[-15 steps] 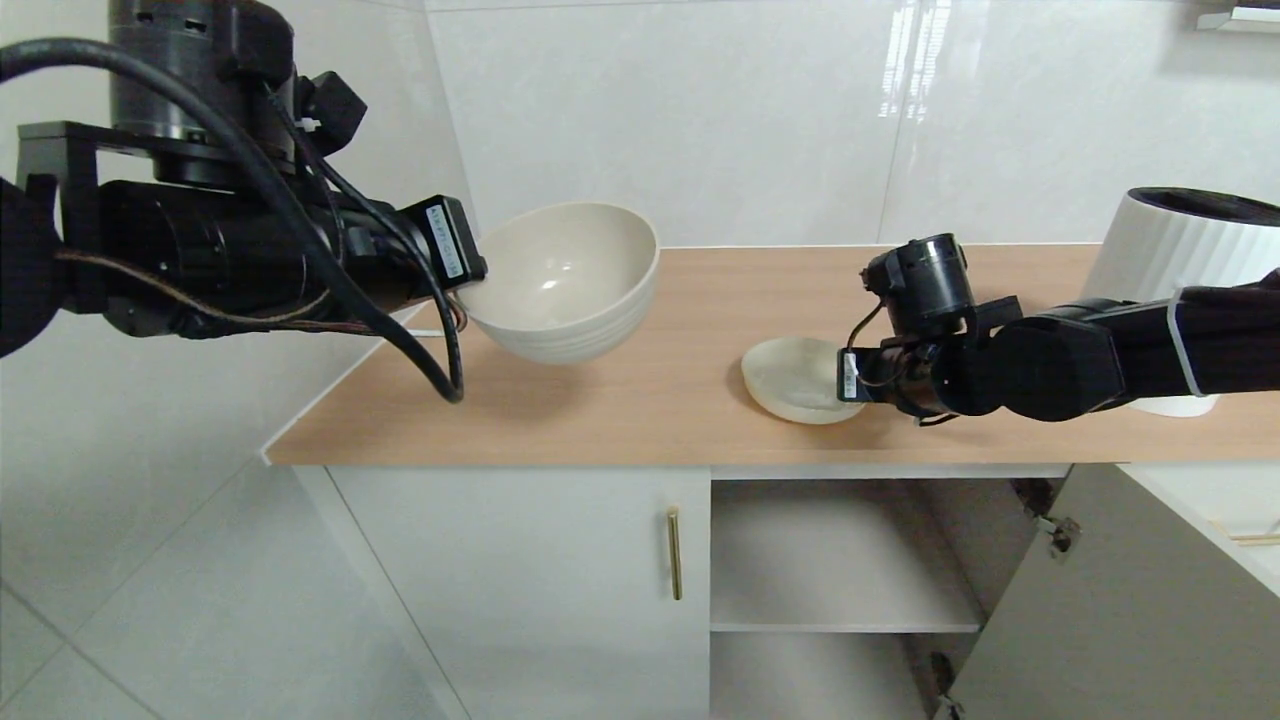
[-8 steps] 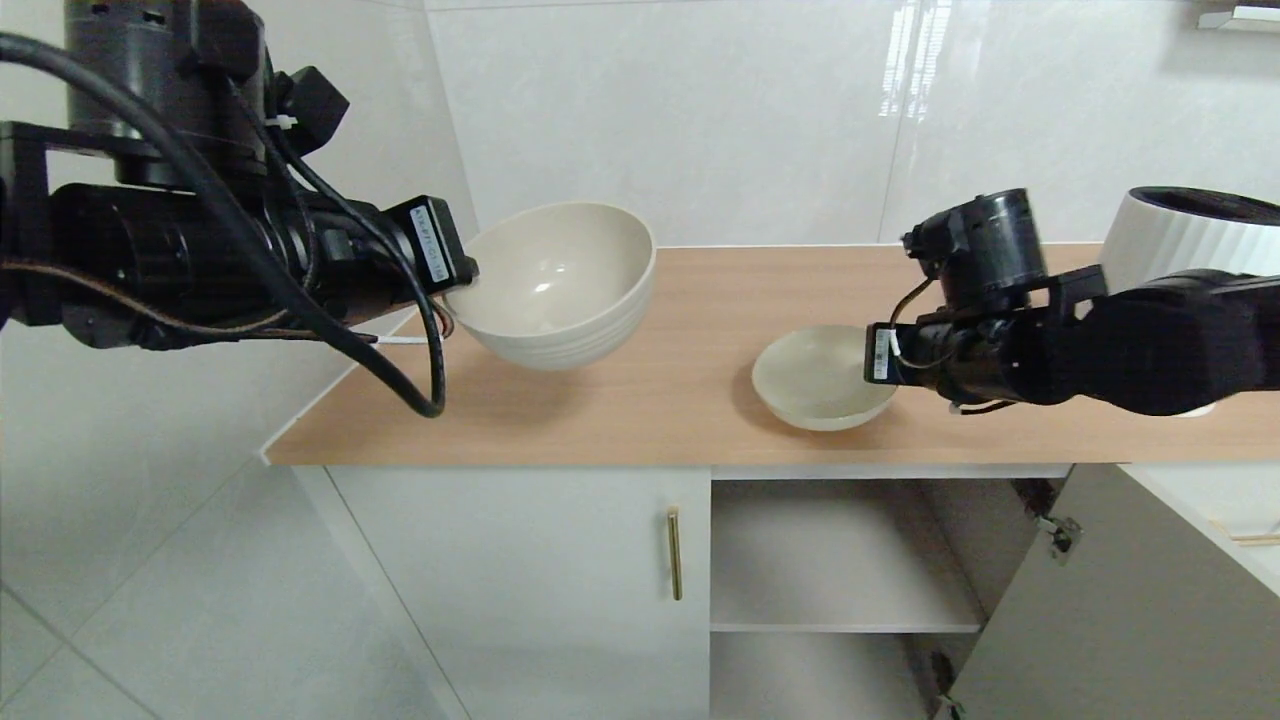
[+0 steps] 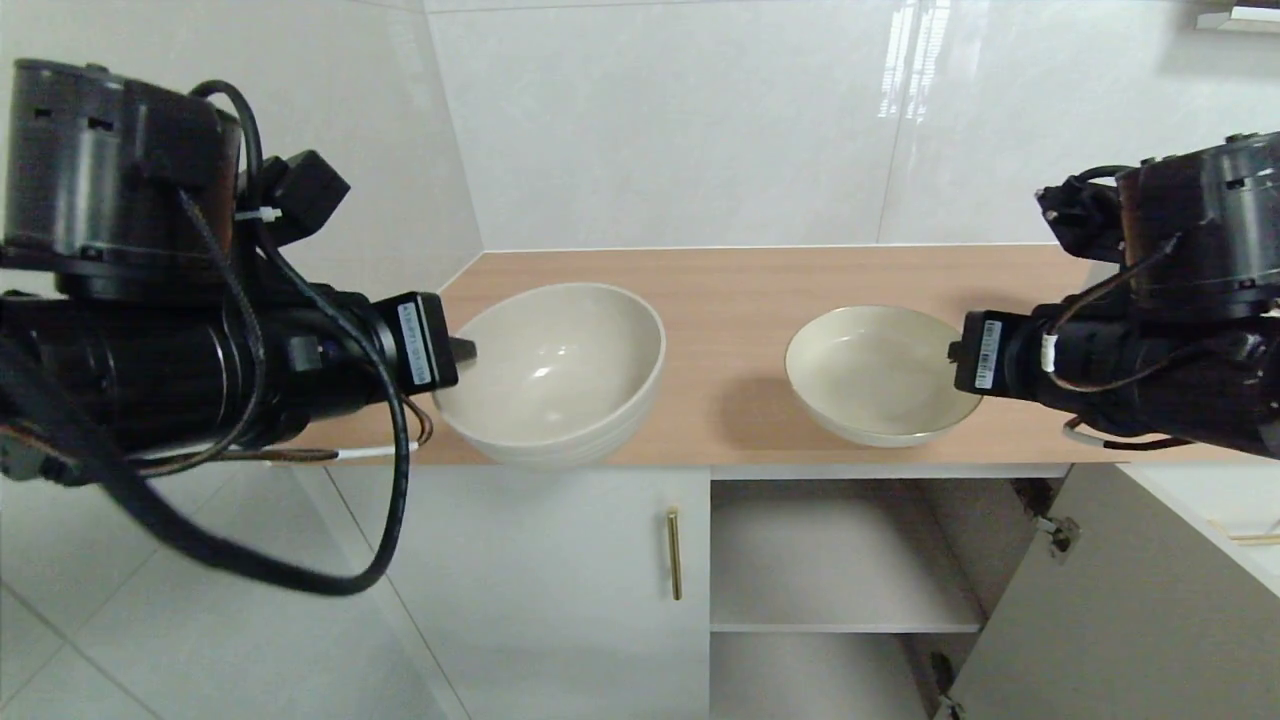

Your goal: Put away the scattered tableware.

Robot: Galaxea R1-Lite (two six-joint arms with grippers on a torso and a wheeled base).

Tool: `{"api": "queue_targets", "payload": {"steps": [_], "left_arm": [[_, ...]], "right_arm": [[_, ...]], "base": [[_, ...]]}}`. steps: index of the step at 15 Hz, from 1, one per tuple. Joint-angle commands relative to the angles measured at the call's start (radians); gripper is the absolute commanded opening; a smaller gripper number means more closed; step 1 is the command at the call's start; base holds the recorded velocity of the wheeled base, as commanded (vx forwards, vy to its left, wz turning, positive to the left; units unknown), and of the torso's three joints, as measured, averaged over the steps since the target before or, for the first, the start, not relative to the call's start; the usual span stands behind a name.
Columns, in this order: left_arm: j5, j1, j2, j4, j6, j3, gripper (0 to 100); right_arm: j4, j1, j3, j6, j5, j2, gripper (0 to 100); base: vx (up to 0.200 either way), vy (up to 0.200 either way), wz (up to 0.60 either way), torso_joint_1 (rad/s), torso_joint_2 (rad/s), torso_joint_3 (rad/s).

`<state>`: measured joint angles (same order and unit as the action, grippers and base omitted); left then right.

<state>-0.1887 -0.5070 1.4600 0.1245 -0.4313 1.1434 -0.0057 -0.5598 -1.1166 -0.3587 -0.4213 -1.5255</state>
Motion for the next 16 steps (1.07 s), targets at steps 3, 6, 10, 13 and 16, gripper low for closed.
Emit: {"api": "queue_targets", "payload": {"steps": [3, 6, 10, 13, 16], "left_arm": [[-0.003, -0.044, -0.076, -0.002, -0.006, -0.152, 0], [-0.001, -0.045, -0.066, -0.012, -0.012, -0.194, 0], [-0.001, -0.056, -0.053, -0.037, -0.009, -0.209, 0], [-0.001, -0.054, -0.053, -0.039, -0.009, -0.206, 0], [0.000, -0.056, -0.044, -0.062, -0.007, -0.209, 0]], "right_arm": [[-0.013, -0.038, 0.181, -0.011, -0.002, 0.165, 0], [-0.013, -0.060, 0.261, -0.026, -0.002, 0.148, 0], [-0.013, -0.058, 0.274, -0.028, 0.002, 0.084, 0], [-0.013, -0.058, 0.287, -0.034, 0.002, -0.001, 0], [-0.010, -0.058, 0.288, -0.028, 0.002, -0.016, 0]], "base": [[0.000, 0.000, 0.00, 0.000, 0.00, 0.000], [-0.200, 0.000, 0.00, 0.004, 0.01, 0.004], [0.000, 0.000, 0.00, 0.000, 0.00, 0.000], [0.000, 0.000, 0.00, 0.000, 0.00, 0.000], [0.000, 0.000, 0.00, 0.000, 0.00, 0.000]]}}
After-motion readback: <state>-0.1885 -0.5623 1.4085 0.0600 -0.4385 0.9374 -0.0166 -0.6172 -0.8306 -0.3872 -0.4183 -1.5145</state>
